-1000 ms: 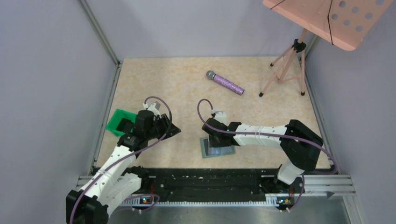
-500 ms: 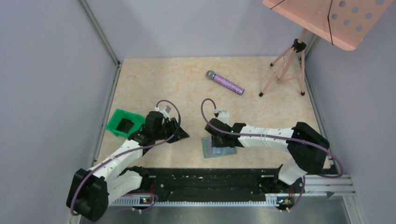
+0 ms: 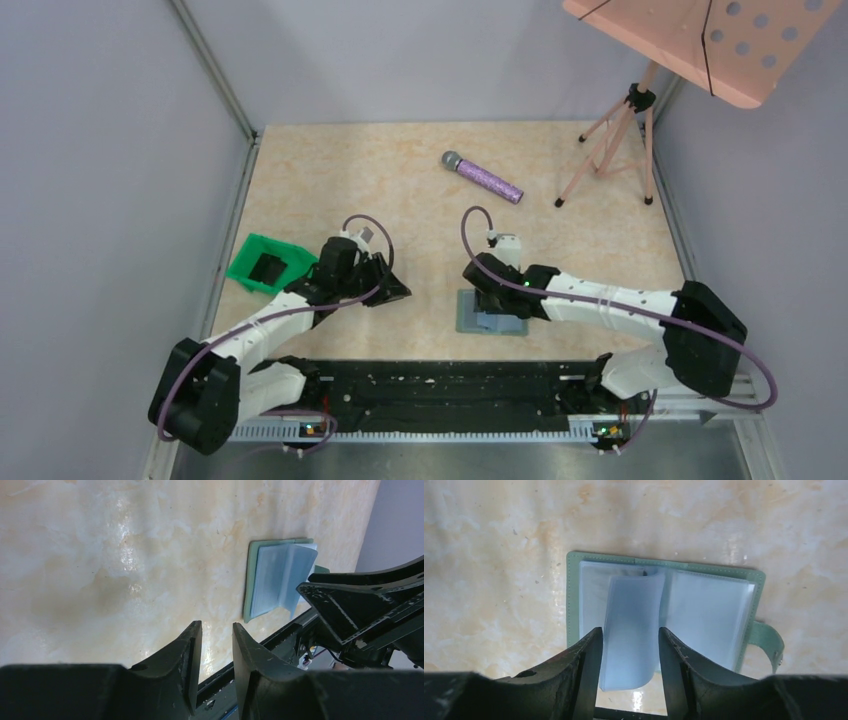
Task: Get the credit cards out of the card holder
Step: Remove the credit card from the card holder.
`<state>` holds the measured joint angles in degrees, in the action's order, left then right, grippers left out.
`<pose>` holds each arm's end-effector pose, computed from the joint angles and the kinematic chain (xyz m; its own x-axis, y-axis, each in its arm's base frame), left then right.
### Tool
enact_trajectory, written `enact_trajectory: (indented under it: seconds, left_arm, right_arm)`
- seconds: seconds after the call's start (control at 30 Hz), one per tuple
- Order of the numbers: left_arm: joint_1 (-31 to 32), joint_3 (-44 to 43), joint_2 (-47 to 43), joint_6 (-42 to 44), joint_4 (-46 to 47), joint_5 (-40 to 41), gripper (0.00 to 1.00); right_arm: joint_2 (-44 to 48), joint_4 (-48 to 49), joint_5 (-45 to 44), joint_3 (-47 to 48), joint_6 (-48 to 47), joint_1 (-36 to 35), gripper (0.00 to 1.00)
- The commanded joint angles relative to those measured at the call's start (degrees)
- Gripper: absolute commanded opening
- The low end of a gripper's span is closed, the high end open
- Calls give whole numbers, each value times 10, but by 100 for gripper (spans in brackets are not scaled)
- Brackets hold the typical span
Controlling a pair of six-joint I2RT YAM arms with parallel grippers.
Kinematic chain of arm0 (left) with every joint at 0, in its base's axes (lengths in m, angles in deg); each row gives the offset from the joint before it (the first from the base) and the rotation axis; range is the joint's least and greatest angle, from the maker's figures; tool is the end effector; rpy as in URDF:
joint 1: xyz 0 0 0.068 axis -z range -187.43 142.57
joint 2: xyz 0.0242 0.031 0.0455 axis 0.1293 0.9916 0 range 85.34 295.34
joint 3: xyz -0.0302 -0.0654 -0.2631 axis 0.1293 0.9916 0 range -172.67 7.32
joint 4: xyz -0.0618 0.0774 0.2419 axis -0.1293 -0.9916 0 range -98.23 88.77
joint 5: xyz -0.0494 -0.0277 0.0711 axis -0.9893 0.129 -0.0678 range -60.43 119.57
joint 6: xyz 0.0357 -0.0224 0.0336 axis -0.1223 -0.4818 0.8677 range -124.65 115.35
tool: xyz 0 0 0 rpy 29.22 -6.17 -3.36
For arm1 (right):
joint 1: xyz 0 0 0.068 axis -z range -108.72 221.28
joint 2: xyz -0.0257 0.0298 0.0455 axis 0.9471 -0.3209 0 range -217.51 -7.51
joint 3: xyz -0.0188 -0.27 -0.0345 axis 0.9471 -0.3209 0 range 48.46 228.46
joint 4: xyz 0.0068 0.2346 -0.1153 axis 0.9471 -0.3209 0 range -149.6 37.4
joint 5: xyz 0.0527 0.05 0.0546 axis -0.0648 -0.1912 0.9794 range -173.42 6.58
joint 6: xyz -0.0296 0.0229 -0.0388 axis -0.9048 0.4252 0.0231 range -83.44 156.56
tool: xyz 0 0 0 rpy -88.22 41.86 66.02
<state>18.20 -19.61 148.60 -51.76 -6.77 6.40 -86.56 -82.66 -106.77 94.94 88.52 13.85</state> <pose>0.1865 -0.1050 0.1812 -0.8945 -0.3179 -0.3143 0.0096 0.6894 -0.7244 0.1506 0.2096 0.1966 -0.8266 0.0491 -0.5606 -0.0397 0.9886 0.1451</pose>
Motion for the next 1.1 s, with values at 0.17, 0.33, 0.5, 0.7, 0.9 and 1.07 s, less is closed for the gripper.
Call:
enact_trajectory:
  seconds: [0.17,0.33,0.5,0.7,0.9,1.07]
  left_arm:
    - [4,-20,7,5,22,-9,34]
    - [5,-33,19,10,18,-15,34]
    - [6,-34,18,11,18,-14,34]
    - [8,-25,18,9,27,-11,34]
    - [8,-24,-7,9,14,2,33]
    - [7,-33,-72,33,-48,60,33]
  right_arm:
    - [99,-86,-33,-33,26,45,51]
    - [126,-129,-32,-41,46,64,53]
    - [169,-178,-29,-20,71,65,53]
    - [196,-142,-9,24,54,64,59]
    - [131,-67,22,12,53,58,66]
    - [51,12,23,-16,63,41,70]
